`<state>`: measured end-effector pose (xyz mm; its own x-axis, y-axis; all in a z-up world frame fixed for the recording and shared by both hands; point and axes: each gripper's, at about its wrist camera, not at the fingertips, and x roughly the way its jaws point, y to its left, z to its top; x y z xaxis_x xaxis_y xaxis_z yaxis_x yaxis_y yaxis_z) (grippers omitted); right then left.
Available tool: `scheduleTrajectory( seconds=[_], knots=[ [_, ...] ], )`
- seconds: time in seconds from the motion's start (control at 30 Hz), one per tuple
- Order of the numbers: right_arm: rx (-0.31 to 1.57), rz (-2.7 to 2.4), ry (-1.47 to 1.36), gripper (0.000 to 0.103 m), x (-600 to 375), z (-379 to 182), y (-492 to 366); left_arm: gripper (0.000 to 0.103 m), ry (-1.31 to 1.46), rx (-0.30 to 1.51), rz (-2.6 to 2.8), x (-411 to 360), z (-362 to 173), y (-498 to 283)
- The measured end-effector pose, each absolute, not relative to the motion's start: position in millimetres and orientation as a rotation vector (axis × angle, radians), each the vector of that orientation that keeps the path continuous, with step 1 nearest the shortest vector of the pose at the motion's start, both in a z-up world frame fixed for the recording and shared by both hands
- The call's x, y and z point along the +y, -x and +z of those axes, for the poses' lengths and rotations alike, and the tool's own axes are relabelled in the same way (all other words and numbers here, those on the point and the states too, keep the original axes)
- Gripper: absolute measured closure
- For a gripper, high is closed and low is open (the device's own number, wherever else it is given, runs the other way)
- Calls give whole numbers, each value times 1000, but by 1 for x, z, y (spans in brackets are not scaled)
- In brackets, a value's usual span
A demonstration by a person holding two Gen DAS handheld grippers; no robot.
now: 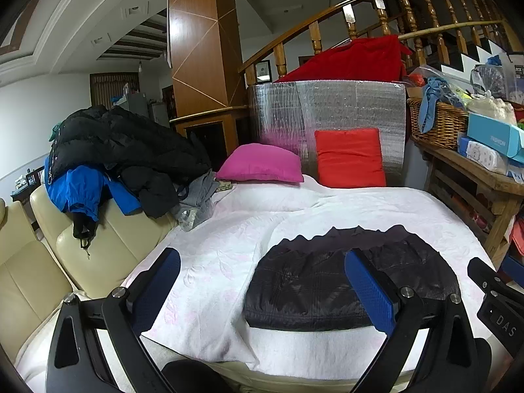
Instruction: Fold large clothes
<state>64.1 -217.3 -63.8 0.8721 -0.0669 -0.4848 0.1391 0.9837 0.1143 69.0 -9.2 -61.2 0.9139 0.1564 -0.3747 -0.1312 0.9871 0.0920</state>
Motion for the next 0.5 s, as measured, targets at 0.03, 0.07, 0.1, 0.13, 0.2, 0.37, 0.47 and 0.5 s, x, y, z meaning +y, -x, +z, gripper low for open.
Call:
scheduleTrajectory(
  seconds=[0.03,0.07,0.1,0.13,0.2,0.37,0.47,0.5],
  knots=[
    [502,-107,-148,26,-217,-64,-66,3,-65,395,147,-9,-62,-71],
    [503,-106,-149,26,-217,-64,-68,3,-66,397,148,-9,-62,-73],
    [505,-105,-149,26,-217,-64,-71,3,-66,398,150,-8,-62,-75],
    [506,-104,-148,26,-216,-64,-73,3,-66,401,150,-8,-63,-77],
    [510,-103,-146,26,-216,-65,-78,3,-63,411,146,-8,-64,-83],
    [527,-95,-141,26,-213,-68,-95,3,-58,430,127,-9,-66,-100],
    [538,-84,-135,26,-216,-71,-109,3,-29,423,59,-4,-66,-112],
    [541,-80,-140,26,-221,-71,-115,3,-14,414,53,2,-64,-119]
  ],
)
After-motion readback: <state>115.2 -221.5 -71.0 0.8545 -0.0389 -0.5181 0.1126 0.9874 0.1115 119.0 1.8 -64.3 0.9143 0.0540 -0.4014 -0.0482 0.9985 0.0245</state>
